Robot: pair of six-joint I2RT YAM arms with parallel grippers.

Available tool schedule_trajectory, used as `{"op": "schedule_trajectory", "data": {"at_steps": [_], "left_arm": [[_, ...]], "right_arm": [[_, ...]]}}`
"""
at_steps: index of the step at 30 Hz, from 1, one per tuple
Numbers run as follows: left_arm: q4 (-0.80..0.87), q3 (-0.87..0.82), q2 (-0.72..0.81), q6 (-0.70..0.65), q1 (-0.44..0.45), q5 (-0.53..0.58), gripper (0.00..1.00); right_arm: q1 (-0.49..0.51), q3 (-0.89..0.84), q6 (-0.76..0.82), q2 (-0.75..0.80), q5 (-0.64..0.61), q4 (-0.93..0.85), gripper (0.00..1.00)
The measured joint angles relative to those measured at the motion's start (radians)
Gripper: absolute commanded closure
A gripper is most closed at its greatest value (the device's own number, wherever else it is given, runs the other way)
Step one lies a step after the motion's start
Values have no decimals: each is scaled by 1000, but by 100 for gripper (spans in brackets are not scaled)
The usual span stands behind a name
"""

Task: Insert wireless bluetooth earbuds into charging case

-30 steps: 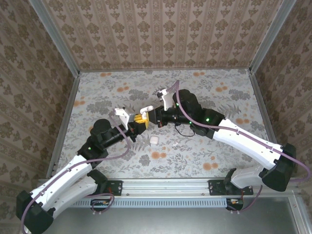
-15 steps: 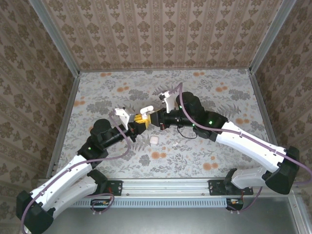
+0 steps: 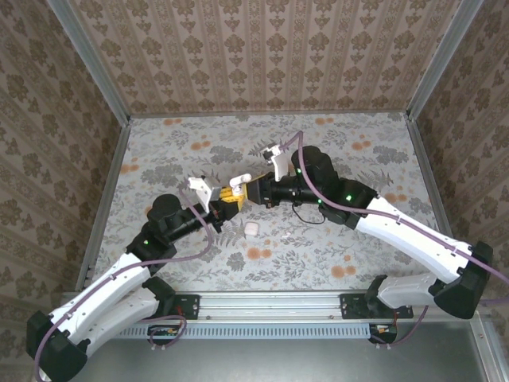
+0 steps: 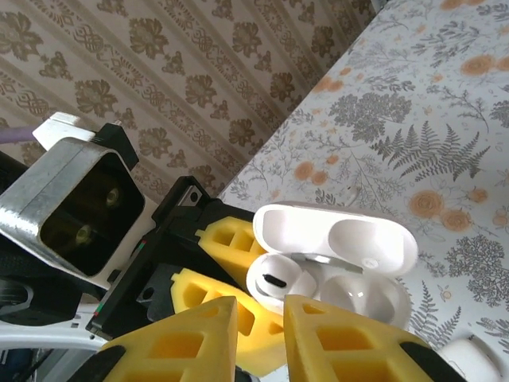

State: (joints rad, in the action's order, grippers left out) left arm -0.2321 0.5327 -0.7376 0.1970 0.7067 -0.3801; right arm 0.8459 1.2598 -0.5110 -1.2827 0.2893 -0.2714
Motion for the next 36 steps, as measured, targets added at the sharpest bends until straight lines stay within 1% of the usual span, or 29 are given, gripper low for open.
{"op": "schedule_trajectory", "data": {"at_steps": [5, 14, 22, 26, 36], "left_arm": [[0, 0, -2, -16, 0, -18, 100], [-13, -9, -15, -42, 0, -48, 100], [-123, -80, -15, -103, 0, -91, 100], [-157, -105, -13, -159, 0, -122, 100], [-177, -107, -27, -284, 0, -156, 100]], "right_arm": [[15, 35, 19, -40, 2, -45, 76], [15, 48, 37, -42, -36, -105, 78], [14, 47, 37, -40, -38, -130, 77], [11, 43, 37, -11, -22, -130, 72], [-4, 14, 42, 136, -3, -140, 71]]}}
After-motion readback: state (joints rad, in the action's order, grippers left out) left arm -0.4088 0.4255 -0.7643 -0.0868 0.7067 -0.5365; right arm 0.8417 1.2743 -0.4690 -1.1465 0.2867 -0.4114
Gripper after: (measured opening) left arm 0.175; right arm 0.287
